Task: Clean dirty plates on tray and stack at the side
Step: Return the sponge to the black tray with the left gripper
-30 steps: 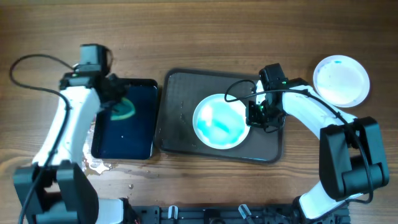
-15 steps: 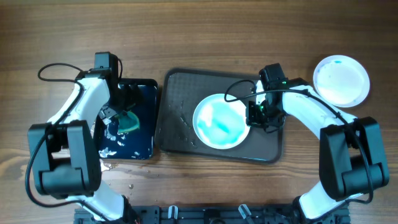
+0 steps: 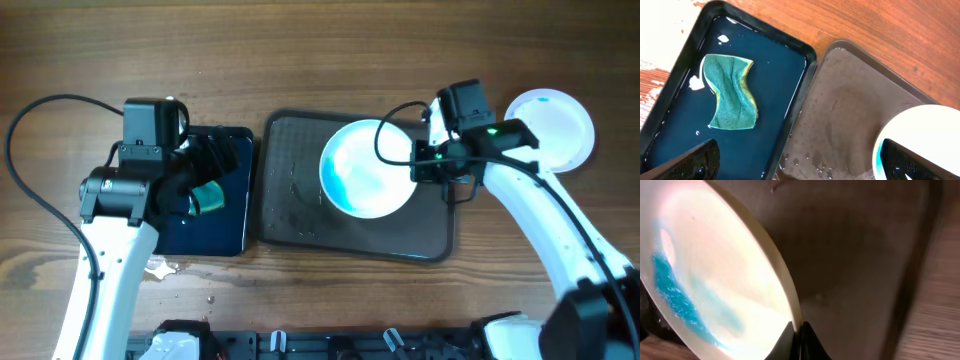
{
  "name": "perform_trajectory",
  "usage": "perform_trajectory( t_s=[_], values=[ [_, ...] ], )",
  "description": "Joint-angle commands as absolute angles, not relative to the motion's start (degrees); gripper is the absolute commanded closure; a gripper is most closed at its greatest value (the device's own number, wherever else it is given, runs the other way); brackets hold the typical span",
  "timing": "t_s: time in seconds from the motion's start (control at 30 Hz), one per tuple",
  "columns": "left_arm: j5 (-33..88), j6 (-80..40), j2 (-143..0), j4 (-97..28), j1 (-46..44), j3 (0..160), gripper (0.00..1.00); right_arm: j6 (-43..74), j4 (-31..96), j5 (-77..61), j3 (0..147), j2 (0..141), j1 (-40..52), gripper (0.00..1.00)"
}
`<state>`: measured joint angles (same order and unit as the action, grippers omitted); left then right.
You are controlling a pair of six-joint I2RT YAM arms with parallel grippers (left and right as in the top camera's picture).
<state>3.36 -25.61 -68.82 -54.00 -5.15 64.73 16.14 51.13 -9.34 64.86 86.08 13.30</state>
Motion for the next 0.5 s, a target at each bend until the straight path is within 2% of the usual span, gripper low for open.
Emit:
perform_trajectory(
  t_s=[0.0,0.23,0.4,0.47],
  values=[
    [4.6,-26.0,-70.7,-53.9,-5.4,64.9,0.00,15.4,54.0,-1.5,68.1,82.2,13.1,0.96],
    [5.8,-25.9,-71.3,-53.9,-5.4,64.9,0.00,18.1,59.5,1.0,69.3,81.9,13.1,0.96],
    [2.2,-26.6,-71.3,-53.3,-5.2,64.9,0.00,17.9,60.1,-6.5,69.3,82.0,13.1,0.95],
    [0.0,-30.8,-71.2,-52.2,-2.8,64.9,0.00,16.3,60.9,-7.9,69.3,82.4,13.3,0.95]
  ],
)
